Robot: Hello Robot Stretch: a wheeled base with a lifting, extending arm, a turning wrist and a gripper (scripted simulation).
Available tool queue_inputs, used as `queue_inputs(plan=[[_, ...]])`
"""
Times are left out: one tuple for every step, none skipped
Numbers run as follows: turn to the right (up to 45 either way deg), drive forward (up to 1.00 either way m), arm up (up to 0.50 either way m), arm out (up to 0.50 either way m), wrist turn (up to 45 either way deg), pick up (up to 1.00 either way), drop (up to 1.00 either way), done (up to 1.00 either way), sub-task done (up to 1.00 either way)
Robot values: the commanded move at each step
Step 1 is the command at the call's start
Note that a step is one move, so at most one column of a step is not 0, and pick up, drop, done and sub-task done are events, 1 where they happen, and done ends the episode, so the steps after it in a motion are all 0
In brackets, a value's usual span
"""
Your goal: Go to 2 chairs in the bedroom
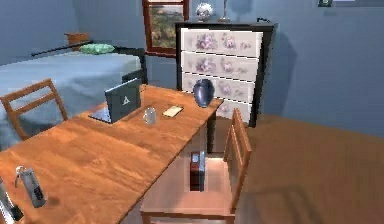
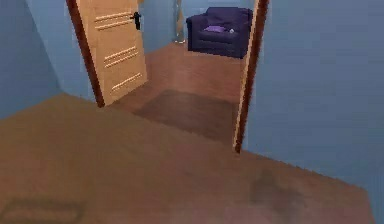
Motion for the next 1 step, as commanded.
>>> queue_inputs(plan=[[0.0,0.00,0.00,0.00,0.0,0.00,0.00,1.00,0.00]])
